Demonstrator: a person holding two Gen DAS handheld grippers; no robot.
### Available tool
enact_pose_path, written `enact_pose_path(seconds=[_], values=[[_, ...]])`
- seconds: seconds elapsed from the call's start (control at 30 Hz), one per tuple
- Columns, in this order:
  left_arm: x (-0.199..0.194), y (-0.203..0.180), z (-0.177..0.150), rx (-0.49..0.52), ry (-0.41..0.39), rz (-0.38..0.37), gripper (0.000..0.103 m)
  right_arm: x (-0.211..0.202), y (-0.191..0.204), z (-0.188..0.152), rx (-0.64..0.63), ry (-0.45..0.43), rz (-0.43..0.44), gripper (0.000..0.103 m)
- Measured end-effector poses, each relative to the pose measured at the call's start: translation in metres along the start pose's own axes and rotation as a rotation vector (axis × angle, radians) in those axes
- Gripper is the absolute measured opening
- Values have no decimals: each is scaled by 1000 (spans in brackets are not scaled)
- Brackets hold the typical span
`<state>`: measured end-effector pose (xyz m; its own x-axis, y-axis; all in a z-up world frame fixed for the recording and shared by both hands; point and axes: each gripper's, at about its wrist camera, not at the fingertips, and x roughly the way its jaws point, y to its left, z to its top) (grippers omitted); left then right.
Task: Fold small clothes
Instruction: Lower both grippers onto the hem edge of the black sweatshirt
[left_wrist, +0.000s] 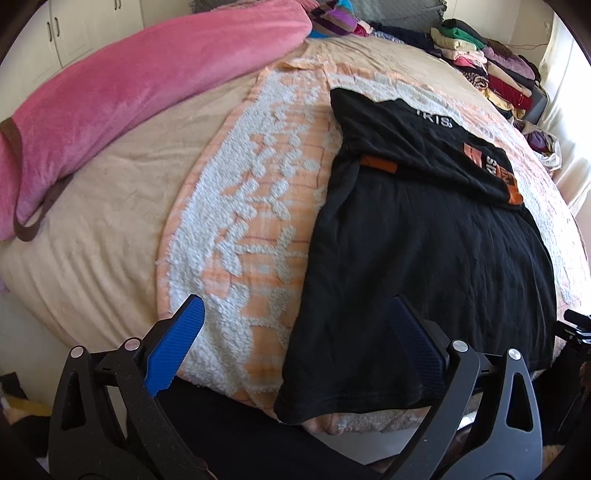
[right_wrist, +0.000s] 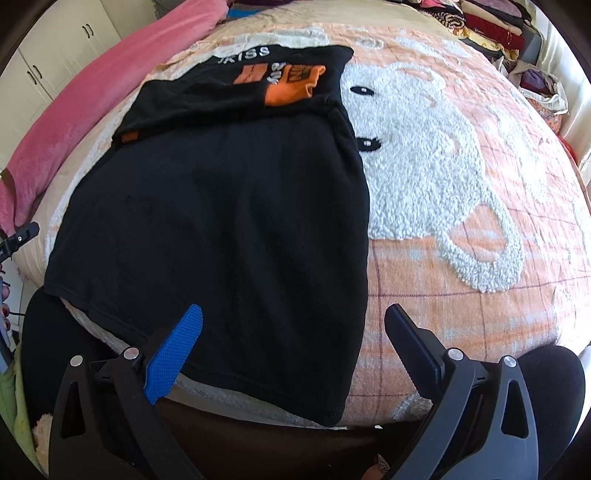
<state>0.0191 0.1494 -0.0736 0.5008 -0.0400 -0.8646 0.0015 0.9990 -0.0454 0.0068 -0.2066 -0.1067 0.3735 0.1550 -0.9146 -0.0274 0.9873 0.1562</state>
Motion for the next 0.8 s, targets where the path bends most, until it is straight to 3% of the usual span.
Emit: enact_pose_path(seconds=[0.37, 0.43, 0.47, 0.5, 0.8], values=[[29, -7, -14, 0, 102, -31, 94, 20, -2, -7, 6, 86, 52, 97], [35, -9, -17, 4, 120, -32, 94, 17, 3, -8, -24, 73, 66, 93], [37, -9, -18, 5, 126, -35, 94, 15, 6, -9, -35, 67, 70, 81], [39, -9, -19, 7, 134, -36, 94, 14, 7, -8, -46, 63, 70, 77], [50, -18, -24, 43, 164, -39, 94, 29, -6, -8, 34, 126, 55, 76]])
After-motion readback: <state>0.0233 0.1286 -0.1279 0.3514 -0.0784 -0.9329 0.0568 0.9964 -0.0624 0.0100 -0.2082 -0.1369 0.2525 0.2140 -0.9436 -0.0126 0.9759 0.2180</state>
